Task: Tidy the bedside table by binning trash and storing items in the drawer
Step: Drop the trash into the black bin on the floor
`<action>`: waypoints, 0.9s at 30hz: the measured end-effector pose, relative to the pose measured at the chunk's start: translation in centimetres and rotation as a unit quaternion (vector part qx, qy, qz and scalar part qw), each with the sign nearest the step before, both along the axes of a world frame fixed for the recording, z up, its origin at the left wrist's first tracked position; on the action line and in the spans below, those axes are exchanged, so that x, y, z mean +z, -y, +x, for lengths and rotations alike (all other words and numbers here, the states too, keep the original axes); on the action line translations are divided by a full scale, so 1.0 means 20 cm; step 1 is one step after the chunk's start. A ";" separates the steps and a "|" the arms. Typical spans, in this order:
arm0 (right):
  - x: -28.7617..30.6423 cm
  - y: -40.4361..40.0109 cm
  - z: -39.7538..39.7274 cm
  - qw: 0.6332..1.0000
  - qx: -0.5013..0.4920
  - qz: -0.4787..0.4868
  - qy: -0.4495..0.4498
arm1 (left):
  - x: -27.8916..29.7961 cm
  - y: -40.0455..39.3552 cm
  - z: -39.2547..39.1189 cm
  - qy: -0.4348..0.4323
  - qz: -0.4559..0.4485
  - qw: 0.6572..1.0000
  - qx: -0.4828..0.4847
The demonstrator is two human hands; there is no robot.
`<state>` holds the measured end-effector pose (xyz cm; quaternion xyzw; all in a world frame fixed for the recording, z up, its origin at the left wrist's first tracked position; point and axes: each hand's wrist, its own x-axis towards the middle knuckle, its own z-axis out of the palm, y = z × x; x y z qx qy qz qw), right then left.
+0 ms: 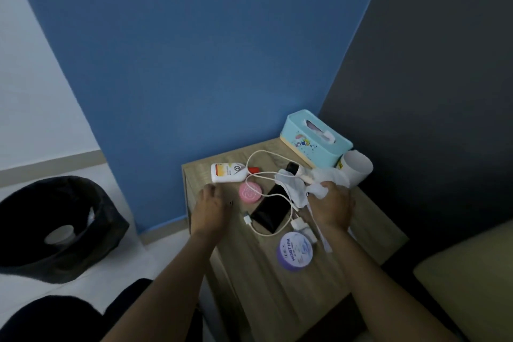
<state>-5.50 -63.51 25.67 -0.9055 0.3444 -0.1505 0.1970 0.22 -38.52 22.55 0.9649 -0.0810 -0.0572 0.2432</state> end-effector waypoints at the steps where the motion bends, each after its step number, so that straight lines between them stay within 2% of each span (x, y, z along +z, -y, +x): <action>1: -0.03 0.02 0.00 1.000 0.002 0.005 -0.009 | -0.02 0.00 0.00 0.003 0.002 1.000 -0.003; 6: -0.06 0.04 0.04 1.000 0.007 0.000 -0.031 | -0.07 -0.03 -0.02 0.056 0.026 0.997 -0.051; 11: -0.08 0.03 0.04 0.998 0.019 -0.007 -0.054 | -0.13 -0.03 -0.03 0.046 0.037 0.996 -0.061; 16: -0.08 0.02 0.05 0.998 0.036 -0.048 -0.002 | -0.12 -0.04 -0.07 0.047 0.021 0.997 -0.063; 27: 0.09 -0.03 0.13 0.996 0.033 0.025 0.079 | -0.10 -0.04 -0.08 0.035 0.023 0.997 -0.057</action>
